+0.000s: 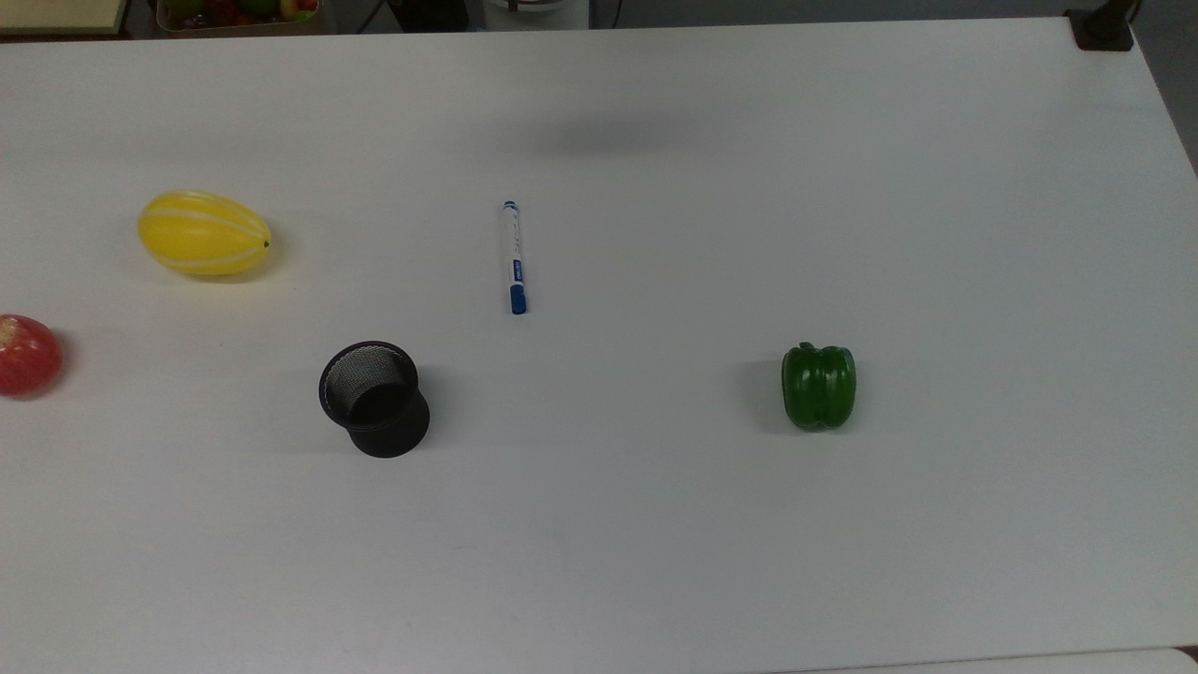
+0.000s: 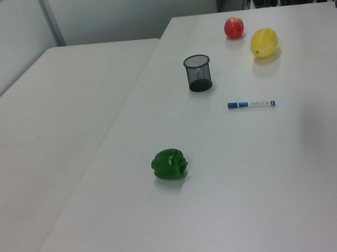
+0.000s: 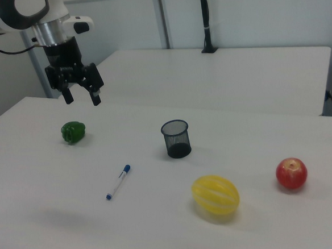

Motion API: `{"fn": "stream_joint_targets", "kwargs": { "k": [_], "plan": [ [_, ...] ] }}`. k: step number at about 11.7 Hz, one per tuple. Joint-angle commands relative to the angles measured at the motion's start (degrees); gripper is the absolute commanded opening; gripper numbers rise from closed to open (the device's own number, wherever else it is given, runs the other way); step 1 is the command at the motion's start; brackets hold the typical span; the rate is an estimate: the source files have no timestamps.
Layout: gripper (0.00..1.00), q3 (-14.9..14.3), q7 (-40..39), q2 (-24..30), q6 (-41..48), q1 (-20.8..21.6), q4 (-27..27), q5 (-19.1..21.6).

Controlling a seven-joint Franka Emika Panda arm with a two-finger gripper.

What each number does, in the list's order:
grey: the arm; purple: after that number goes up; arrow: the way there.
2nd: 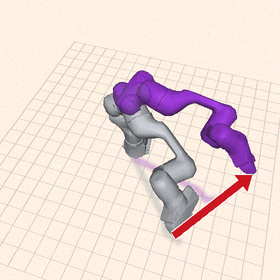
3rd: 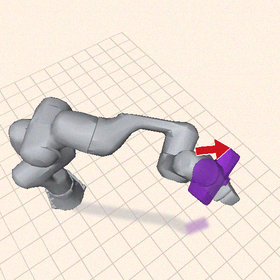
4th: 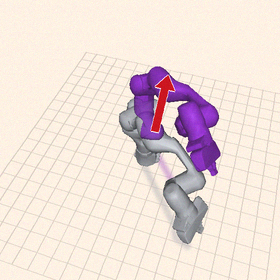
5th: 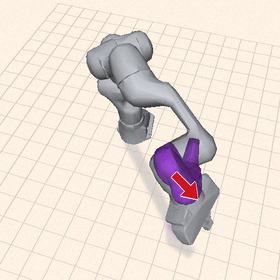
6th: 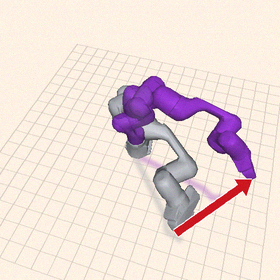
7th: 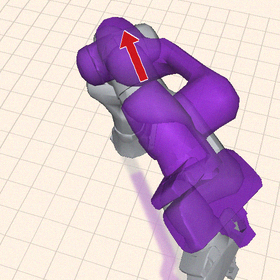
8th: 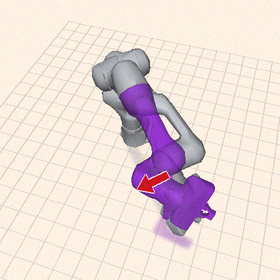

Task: Place marker

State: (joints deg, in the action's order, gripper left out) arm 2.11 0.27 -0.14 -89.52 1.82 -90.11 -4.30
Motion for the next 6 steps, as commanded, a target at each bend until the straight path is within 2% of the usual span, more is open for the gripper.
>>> {"fn": "stream_joint_targets", "kwargs": {
  "k": [1, 6],
  "plan": [
    [1.0, -0.4, -1.2, 0.3, 1.7, 0.4, 0.0, 0.6],
    [1.0, -0.2, -1.3, 0.1, 1.2, 0.4, 0.0, 0.7]
  ]
}}
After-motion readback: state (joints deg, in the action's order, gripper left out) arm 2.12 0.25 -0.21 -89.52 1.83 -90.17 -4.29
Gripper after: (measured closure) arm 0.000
